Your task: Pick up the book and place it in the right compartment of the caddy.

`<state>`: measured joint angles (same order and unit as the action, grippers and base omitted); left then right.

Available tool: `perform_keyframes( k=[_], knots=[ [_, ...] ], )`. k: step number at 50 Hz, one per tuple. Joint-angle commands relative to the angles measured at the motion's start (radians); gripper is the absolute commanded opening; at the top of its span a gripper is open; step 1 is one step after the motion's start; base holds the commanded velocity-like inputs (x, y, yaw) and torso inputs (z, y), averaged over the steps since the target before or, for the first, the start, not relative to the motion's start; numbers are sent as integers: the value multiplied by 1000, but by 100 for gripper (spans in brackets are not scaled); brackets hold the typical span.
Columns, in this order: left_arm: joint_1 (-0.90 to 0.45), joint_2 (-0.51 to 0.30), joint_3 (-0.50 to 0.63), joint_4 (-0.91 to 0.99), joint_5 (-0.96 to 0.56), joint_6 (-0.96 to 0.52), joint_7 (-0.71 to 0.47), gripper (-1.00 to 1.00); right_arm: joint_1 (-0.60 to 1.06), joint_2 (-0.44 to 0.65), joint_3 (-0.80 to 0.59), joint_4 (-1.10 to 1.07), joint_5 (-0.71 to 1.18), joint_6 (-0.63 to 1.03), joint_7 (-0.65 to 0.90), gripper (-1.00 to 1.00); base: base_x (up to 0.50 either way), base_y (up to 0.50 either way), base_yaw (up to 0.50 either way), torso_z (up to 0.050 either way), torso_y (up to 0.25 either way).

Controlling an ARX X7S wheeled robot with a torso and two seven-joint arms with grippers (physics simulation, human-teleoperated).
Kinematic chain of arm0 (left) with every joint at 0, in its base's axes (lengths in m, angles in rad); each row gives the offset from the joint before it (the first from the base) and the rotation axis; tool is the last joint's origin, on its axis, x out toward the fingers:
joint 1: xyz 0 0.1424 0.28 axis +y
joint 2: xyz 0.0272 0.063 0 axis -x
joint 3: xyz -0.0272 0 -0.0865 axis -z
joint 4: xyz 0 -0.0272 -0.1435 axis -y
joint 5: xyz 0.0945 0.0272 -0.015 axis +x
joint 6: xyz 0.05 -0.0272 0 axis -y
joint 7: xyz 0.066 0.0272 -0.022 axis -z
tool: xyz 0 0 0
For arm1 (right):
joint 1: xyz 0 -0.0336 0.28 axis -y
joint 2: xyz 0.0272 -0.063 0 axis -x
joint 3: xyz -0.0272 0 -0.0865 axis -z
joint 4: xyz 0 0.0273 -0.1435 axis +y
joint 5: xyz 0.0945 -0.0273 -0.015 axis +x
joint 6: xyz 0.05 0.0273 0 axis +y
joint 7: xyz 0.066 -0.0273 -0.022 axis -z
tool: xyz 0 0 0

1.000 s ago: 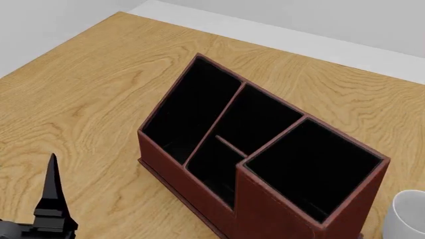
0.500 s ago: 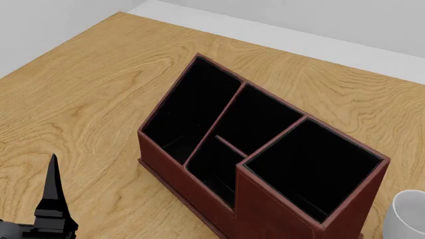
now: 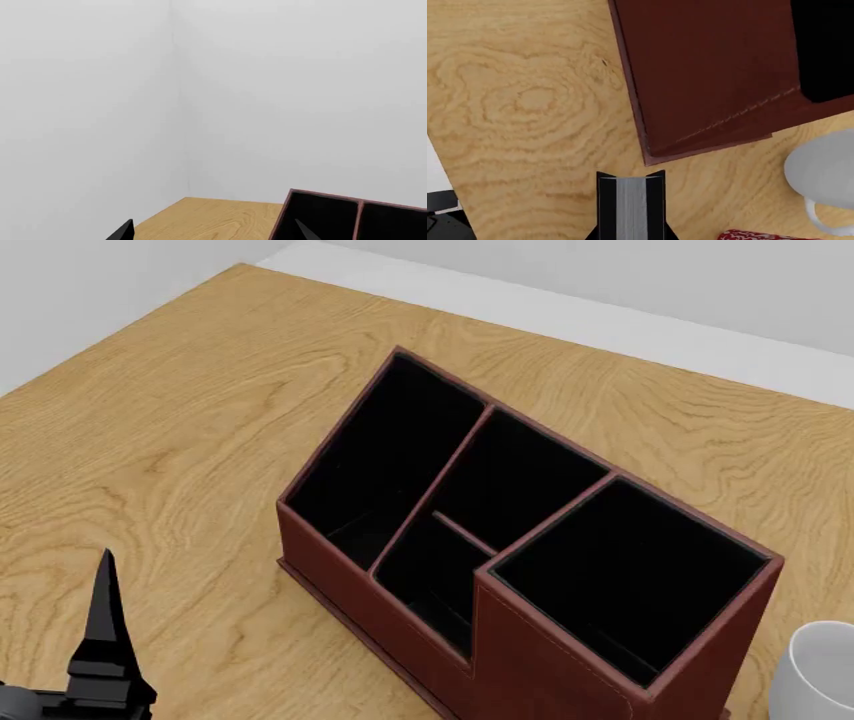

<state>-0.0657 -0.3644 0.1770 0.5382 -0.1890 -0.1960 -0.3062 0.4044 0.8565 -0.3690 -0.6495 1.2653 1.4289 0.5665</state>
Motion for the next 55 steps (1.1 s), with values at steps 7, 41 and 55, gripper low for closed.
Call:
perform_keyframes(
  k=[7,41,55],
  knots=[
    [2,-5,-1,7,-8,0,-5,100,140,-27,24,-66,154,91,157,-100,0,0,0,0,0],
    [8,-20,-19,23,-33,3,-16,100,544,-89,-189,58,490,89,346,-100,0,0,0,0,1],
    [3,-22,-20,17,-39,4,-18,100,650,-137,-193,122,392,64,197,-100,0,0,0,0,1]
  ],
)
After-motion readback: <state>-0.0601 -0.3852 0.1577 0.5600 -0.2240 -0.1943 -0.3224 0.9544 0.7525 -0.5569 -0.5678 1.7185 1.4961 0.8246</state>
